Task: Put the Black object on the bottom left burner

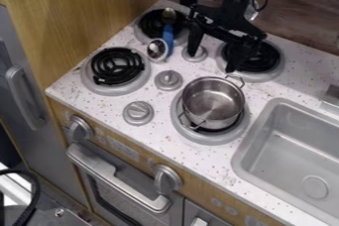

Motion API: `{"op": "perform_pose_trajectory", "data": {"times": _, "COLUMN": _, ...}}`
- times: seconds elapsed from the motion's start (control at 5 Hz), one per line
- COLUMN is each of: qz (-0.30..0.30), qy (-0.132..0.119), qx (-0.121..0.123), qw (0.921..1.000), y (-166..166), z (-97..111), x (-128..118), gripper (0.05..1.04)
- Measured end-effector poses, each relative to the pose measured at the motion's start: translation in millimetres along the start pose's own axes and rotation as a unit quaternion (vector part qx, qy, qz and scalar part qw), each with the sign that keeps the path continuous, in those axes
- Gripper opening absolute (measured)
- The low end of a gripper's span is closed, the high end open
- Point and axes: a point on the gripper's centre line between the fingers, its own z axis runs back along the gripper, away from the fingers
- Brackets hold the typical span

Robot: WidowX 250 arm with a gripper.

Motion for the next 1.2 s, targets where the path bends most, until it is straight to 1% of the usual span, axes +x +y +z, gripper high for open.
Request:
{"op": "perform_pose_trajectory", "data": {"times": 0.2, "qz": -0.004, "qy": 0.022, "qx": 0.008, "qw": 0.9997, "y": -2, "z": -14, "x": -5, "gripper": 0.998}}
{"op": "perform_pose_trajectory", "data": {"times": 0.4, "qz": 0.007, "qy": 0.017, "qx": 0.007, "qw": 0.9998, "y": 5, "z": -6, "x": 6, "gripper": 0.998}}
{"op": "perform_pose_trajectory", "data": {"times": 0.6, "qz": 0.049, "qy": 0.003, "qx": -0.015, "qw": 0.9987, "y": 20, "z": 4, "x": 24, "gripper": 0.998}}
{"op": "perform_pose_trajectory", "data": {"times": 0.8, "qz": 0.097, "qy": 0.012, "qx": -0.007, "qw": 0.9952, "y": 45, "z": -2, "x": 55, "gripper": 0.998}}
{"op": "perform_pose_trajectory", "data": {"times": 1.0, "qz": 0.153, "qy": 0.036, "qx": -0.012, "qw": 0.9875, "y": 78, "z": -31, "x": 82, "gripper": 0.998}}
{"op": "perform_pose_trajectory", "data": {"times": 1.2, "qz": 0.167, "qy": 0.046, "qx": -0.053, "qw": 0.9834, "y": 109, "z": -57, "x": 100, "gripper": 0.998}}
